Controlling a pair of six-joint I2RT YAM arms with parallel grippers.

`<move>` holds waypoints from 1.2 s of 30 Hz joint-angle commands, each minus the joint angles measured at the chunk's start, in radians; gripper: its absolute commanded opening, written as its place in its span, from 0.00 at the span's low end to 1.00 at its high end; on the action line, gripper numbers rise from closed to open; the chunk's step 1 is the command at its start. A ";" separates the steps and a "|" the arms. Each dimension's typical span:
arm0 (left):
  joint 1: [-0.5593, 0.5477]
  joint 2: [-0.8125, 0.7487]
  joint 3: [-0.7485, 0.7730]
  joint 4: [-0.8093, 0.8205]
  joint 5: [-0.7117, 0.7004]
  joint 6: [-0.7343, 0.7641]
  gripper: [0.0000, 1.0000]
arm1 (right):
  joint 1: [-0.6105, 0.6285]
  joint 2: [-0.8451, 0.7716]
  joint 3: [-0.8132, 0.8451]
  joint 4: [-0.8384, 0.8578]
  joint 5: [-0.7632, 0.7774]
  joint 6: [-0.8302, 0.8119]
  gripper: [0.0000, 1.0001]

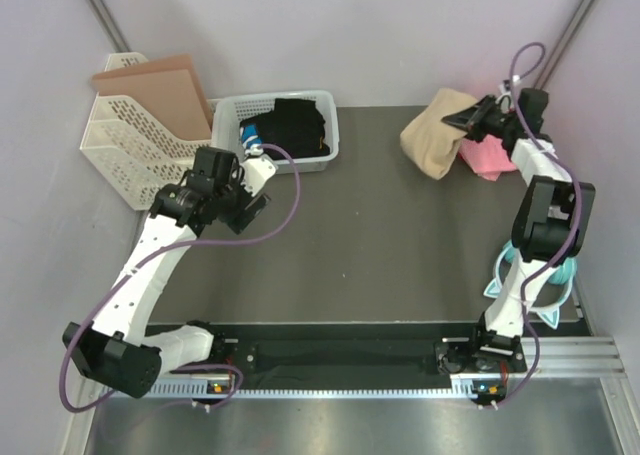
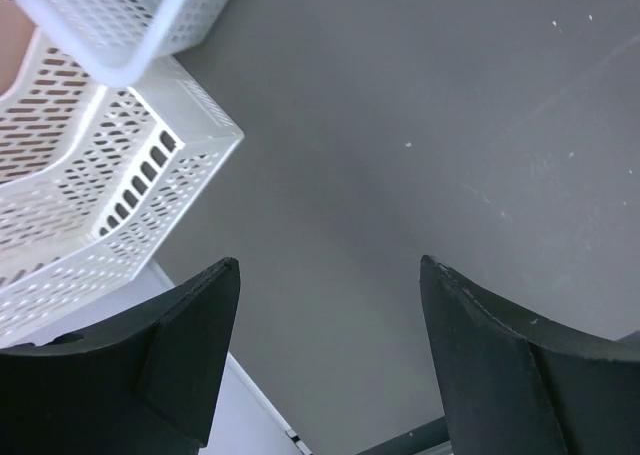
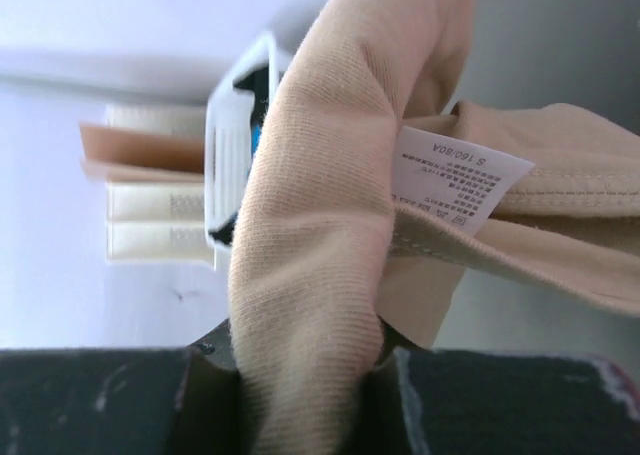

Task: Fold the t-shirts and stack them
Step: Put the neatly folded tshirt into the corner of the board with the right arm

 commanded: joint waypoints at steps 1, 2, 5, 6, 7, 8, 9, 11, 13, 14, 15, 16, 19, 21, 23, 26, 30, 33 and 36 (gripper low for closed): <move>0.009 -0.014 -0.020 0.014 0.040 -0.029 0.77 | -0.061 0.024 0.119 0.020 -0.003 0.048 0.00; 0.010 -0.009 -0.034 0.014 0.046 -0.029 0.77 | -0.072 0.037 0.154 0.023 -0.001 0.060 0.00; 0.013 -0.005 -0.060 0.025 0.044 -0.032 0.77 | -0.109 0.089 0.245 0.013 -0.003 0.070 0.00; 0.015 -0.005 -0.064 0.028 0.046 -0.032 0.76 | -0.115 0.112 0.270 -0.001 -0.003 0.071 0.00; 0.016 0.000 -0.075 0.033 0.046 -0.032 0.76 | -0.123 0.124 0.318 -0.004 0.008 0.067 0.00; 0.018 -0.002 -0.080 0.033 0.046 -0.033 0.76 | -0.138 0.135 0.340 -0.027 0.012 0.067 0.00; 0.018 0.001 -0.083 0.036 0.046 -0.035 0.76 | -0.146 0.155 0.360 -0.047 0.025 0.065 0.00; 0.021 0.001 -0.095 0.036 0.044 -0.035 0.76 | -0.170 0.169 0.405 -0.053 0.035 0.068 0.00; 0.024 0.003 -0.107 0.039 0.046 -0.035 0.76 | -0.185 0.183 0.437 -0.055 0.051 0.071 0.00; 0.026 0.004 -0.112 0.041 0.046 -0.037 0.76 | -0.199 0.187 0.446 -0.057 0.057 0.071 0.00; 0.027 0.003 -0.120 0.042 0.073 -0.038 0.76 | -0.205 0.198 0.457 -0.061 0.066 0.071 0.00; 0.029 0.001 -0.124 0.044 0.077 -0.041 0.76 | -0.219 0.204 0.472 -0.069 0.072 0.076 0.00; 0.030 -0.005 -0.143 0.047 0.083 -0.044 0.76 | -0.241 0.216 0.485 -0.084 0.087 0.073 0.00; 0.030 -0.005 -0.147 0.048 0.078 -0.043 0.76 | -0.248 0.218 0.477 -0.125 0.116 0.053 0.00; 0.032 -0.005 -0.144 0.047 0.081 -0.043 0.76 | -0.255 0.219 0.454 -0.168 0.140 0.016 0.00; 0.032 -0.005 -0.129 0.038 0.089 -0.044 0.76 | -0.256 0.224 0.410 -0.236 0.175 -0.031 0.06; 0.032 -0.009 -0.115 0.027 0.098 -0.044 0.75 | -0.248 0.203 0.377 -0.417 0.360 -0.137 0.66; 0.032 -0.025 -0.118 0.019 0.101 -0.043 0.75 | -0.242 0.164 0.379 -0.582 0.547 -0.170 0.83; 0.032 -0.037 -0.123 0.010 0.100 -0.041 0.75 | -0.244 0.101 0.396 -0.730 0.713 -0.162 0.88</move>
